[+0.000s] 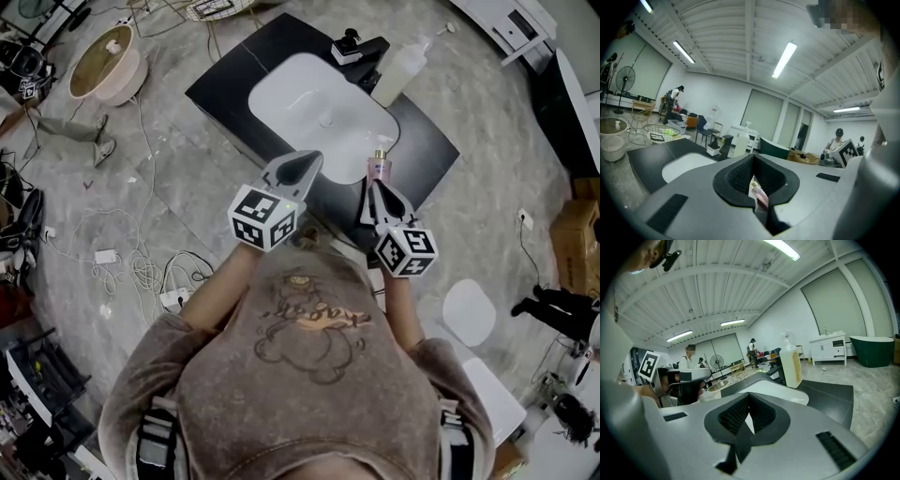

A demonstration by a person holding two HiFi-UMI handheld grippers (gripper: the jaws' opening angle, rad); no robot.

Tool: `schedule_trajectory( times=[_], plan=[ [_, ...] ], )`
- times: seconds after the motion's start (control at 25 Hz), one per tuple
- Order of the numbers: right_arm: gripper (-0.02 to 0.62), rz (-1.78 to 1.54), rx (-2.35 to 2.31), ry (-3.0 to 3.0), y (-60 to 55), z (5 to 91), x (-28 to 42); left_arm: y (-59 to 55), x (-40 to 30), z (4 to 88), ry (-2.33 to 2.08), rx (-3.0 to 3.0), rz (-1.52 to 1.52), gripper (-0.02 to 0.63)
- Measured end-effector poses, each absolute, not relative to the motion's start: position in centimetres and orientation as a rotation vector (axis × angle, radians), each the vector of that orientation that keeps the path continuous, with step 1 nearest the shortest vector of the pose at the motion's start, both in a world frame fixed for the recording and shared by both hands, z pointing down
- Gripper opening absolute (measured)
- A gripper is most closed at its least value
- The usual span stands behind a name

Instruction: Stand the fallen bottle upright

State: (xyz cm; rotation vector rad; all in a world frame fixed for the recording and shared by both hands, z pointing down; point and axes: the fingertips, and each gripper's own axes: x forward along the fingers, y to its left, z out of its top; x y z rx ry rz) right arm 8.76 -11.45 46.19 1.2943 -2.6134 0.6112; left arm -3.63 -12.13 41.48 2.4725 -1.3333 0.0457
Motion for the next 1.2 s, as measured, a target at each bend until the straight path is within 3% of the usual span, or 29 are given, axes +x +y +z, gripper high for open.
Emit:
schedule_trajectory(
  times=[0.68,0.76,0.88,1.08,1.2],
  plan=[
    [-0.006,0.592,1.535,-2.518,-15.1,44.8,8.5,-17.0,-3.2,41.5,-1.089,2.576,0.086,0.018],
    [0.064,0.6,1.541,-2.516,-15.5,44.9,8.4,-17.6,-3.1,41.5,-1.068,2.587,0.091,0.018],
    [0.096,0.608,1.536,-2.507,-16.2,45.2,8.3,-18.5,-2.9,41.6,-1.049,2.597,0.094,0.018],
    [0.222,0.622,1.493,-2.478,-17.3,46.0,8.6,-19.6,-2.4,41.7,-1.025,2.606,0.09,0.018],
    [0.262,0.622,1.476,-2.452,-18.5,46.8,8.9,-20.2,-2.3,41.9,-1.02,2.612,0.092,0.018]
  ],
)
